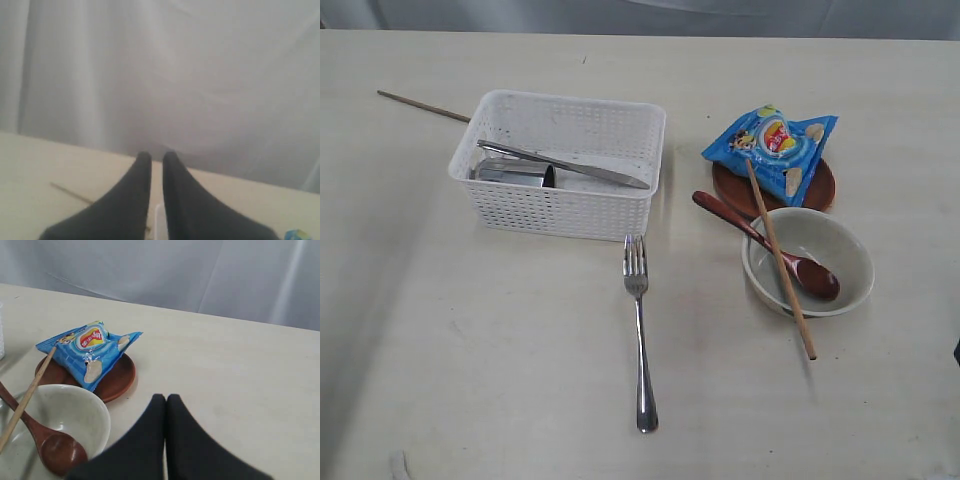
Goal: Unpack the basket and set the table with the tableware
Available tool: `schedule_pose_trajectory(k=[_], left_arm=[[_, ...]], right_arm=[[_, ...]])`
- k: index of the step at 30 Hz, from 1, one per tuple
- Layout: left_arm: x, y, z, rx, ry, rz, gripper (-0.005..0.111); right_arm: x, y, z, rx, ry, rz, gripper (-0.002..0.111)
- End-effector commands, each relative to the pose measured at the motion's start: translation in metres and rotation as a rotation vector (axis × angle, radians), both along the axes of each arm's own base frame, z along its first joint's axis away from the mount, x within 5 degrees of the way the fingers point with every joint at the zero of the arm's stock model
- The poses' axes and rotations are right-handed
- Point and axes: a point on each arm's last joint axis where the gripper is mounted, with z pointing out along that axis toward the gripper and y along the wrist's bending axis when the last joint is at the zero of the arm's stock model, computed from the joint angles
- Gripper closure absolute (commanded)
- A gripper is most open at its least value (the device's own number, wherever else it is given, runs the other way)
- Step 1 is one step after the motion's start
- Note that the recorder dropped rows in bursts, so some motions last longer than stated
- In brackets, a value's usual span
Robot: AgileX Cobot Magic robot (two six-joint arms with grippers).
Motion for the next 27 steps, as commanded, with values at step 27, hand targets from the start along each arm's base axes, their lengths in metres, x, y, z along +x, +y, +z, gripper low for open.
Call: schedule_pose_trajectory(k=[27], left_arm=[[0.36,-0.027,-0.127,0.069,1.354,0.138,0.053]], right_arm=[[0.0,0.0,-0.001,-0.007,-0.002,-0.005,0.109]])
